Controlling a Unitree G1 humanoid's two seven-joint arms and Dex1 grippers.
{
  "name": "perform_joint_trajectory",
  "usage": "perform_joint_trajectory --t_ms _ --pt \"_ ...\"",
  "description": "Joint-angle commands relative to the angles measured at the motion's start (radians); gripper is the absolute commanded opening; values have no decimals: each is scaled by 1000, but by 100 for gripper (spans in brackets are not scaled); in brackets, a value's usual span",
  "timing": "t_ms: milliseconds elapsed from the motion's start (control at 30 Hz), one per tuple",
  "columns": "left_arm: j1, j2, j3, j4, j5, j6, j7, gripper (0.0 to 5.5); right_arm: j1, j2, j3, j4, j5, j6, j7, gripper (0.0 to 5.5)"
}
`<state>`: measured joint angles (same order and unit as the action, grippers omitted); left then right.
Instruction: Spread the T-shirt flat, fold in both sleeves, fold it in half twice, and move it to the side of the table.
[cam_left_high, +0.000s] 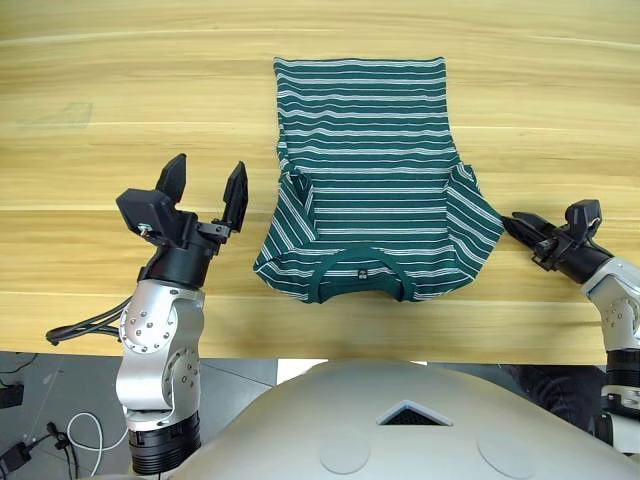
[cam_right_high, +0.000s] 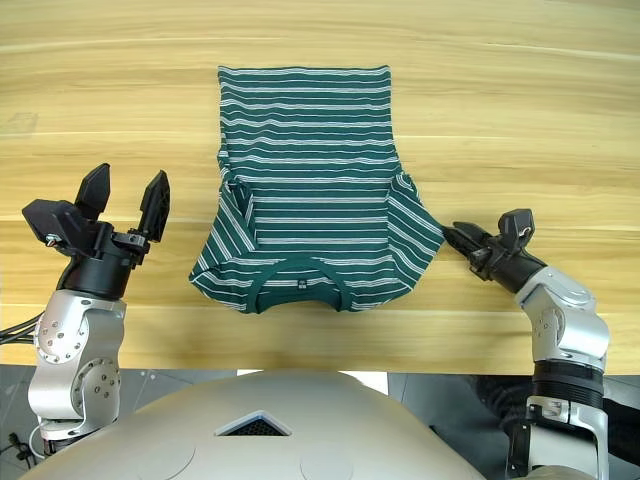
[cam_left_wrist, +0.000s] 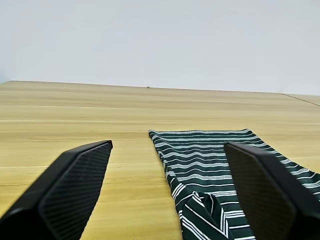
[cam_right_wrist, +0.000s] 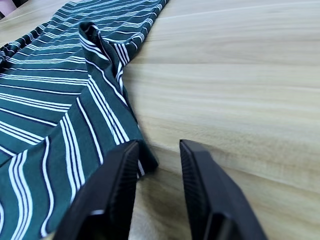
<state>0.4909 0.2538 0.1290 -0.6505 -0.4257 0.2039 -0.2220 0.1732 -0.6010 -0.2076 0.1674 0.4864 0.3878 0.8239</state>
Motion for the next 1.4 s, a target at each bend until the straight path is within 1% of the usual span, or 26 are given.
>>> perform_joint_trajectory --t_ms 33,167,200,467,700,800,900,967,1233,1400 --pt "-4 -8 -14 14 18 11 -2 416 3 2 26 12 -24 30 9 86" --pt "-12 -10 -18 29 27 10 -5 416 8 -9 63 -10 -36 28 39 5" --pt "-14 -10 -17 31 29 10 -5 416 7 -11 65 -10 -38 28 41 2" --pt "-15 -13 -25 52 51 3 -7 416 3 -17 90 -8 -65 18 52 2" --pt "-18 -16 -26 79 62 -13 -15 416 -28 -10 62 14 -59 -9 52 2" --pt "-20 -16 -23 85 65 -18 -17 416 -67 -16 7 1 19 13 93 2" --pt "-27 -19 -17 90 53 -18 -21 416 -66 -12 -61 -111 159 76 162 2" --pt "-28 -23 -14 91 52 -19 -22 416 -56 -9 -72 -170 212 113 182 2" --pt "-26 -33 -24 101 67 -26 -29 416 -22 20 -12 -262 193 124 170 2" --pt "-26 -38 -40 99 74 -23 -29 416 -1 72 142 -440 11 64 1 2"
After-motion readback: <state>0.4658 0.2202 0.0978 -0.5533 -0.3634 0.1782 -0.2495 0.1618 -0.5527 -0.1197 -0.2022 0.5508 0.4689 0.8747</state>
